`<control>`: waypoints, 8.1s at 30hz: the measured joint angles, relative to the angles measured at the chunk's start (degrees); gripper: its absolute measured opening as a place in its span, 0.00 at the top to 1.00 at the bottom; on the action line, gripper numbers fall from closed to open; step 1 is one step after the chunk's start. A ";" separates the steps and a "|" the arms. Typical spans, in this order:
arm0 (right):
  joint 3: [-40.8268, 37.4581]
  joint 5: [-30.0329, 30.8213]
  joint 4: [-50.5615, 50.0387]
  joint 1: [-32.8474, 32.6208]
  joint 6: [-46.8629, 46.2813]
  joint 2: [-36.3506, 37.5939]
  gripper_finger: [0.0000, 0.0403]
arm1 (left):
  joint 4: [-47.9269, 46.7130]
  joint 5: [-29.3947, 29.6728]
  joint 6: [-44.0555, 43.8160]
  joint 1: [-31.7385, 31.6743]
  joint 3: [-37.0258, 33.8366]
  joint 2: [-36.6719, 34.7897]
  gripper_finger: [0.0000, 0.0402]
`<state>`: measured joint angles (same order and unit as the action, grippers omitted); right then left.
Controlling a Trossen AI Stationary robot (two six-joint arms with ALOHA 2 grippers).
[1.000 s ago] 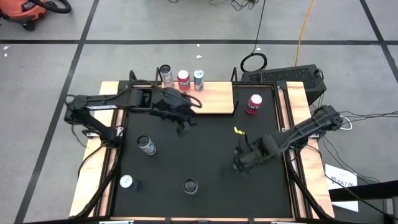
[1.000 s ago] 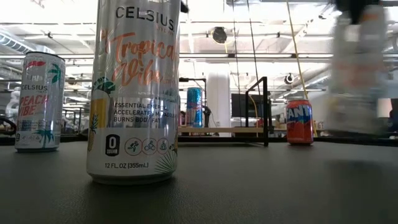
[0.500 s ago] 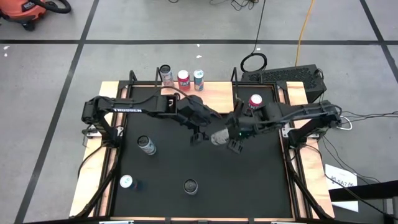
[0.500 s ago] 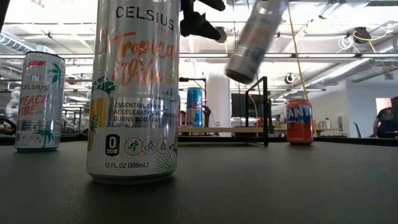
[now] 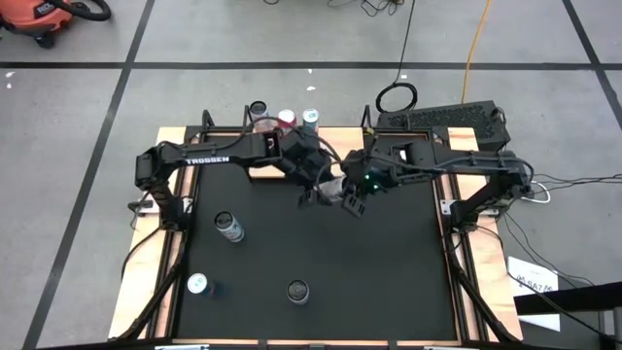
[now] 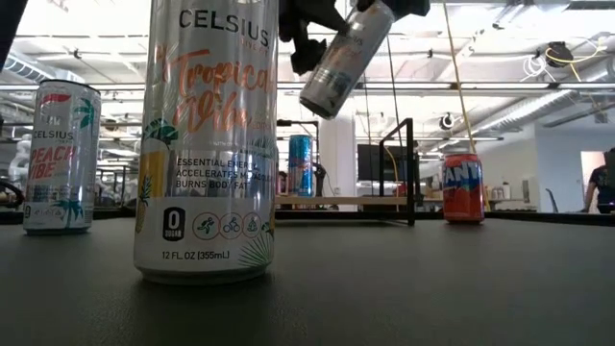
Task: Place canned beverage on shelf
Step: Put the right white-yellow soda can on the shelf, then put the white-pink soda can aligned with the other white-pink soda cans on the shelf
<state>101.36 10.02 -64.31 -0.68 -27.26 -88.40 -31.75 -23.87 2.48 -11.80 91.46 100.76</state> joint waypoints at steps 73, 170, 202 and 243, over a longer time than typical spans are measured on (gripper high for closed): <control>0.02 11.04 16.86 16.05 3.51 6.55 0.41 | 28.59 0.18 -7.93 -13.17 0.15 0.04 0.33; -23.87 -1.05 41.66 14.96 8.55 12.34 0.19 | -16.51 31.44 -14.59 -8.68 -1.91 -26.80 0.15; -23.85 0.24 32.11 -0.22 1.19 15.78 0.19 | -50.74 38.69 -69.54 28.02 -15.99 -29.03 0.15; -23.85 0.20 31.74 -1.05 -0.67 15.80 0.19 | -50.18 32.43 -62.18 28.55 -24.47 -30.68 0.15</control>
<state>77.52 10.22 -32.58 -1.74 -27.92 -72.60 -81.93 8.56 -59.70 16.75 66.99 70.09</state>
